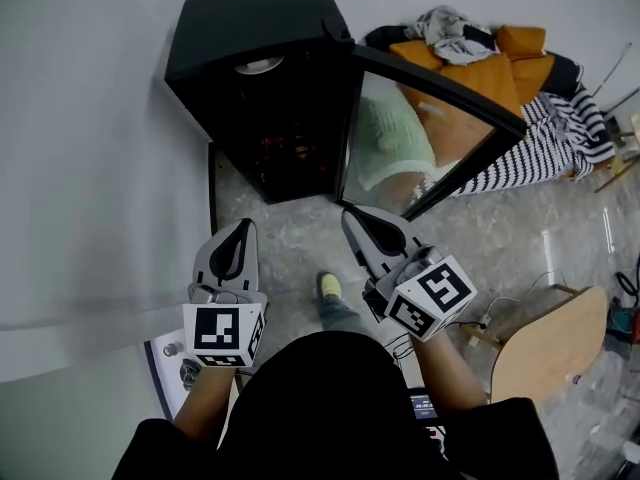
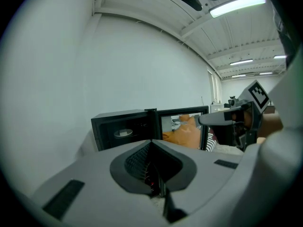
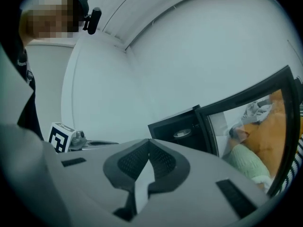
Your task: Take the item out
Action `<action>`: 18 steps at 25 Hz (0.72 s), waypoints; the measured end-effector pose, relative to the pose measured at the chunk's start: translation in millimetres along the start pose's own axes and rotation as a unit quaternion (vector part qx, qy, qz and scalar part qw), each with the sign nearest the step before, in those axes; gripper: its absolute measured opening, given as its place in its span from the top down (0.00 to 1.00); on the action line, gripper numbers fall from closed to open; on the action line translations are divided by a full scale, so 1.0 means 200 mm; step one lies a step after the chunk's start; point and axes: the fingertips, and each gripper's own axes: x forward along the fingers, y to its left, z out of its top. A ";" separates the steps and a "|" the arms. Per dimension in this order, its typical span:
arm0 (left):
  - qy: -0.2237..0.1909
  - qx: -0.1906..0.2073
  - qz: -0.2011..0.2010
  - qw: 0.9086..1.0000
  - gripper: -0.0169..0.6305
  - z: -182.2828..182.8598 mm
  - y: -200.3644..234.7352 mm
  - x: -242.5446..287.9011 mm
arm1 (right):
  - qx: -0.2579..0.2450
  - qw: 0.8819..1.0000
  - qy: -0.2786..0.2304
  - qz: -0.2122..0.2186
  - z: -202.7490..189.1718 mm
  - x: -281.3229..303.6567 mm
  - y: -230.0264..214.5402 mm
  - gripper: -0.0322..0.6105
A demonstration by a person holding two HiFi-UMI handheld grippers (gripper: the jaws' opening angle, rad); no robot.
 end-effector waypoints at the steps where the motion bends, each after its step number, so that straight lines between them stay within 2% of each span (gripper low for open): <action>1: 0.001 0.002 0.003 1.000 0.96 0.00 0.02 0.04 | 0.000 1.000 0.001 0.002 0.01 0.02 -0.02 0.94; 10: -0.003 -0.004 0.023 1.000 0.96 0.12 0.16 0.33 | -0.003 1.000 0.021 0.020 0.10 0.24 -0.25 0.94; 18: 0.016 -0.014 0.030 0.999 0.96 0.07 0.15 0.45 | -0.009 0.999 0.027 0.024 0.17 0.28 -0.41 0.94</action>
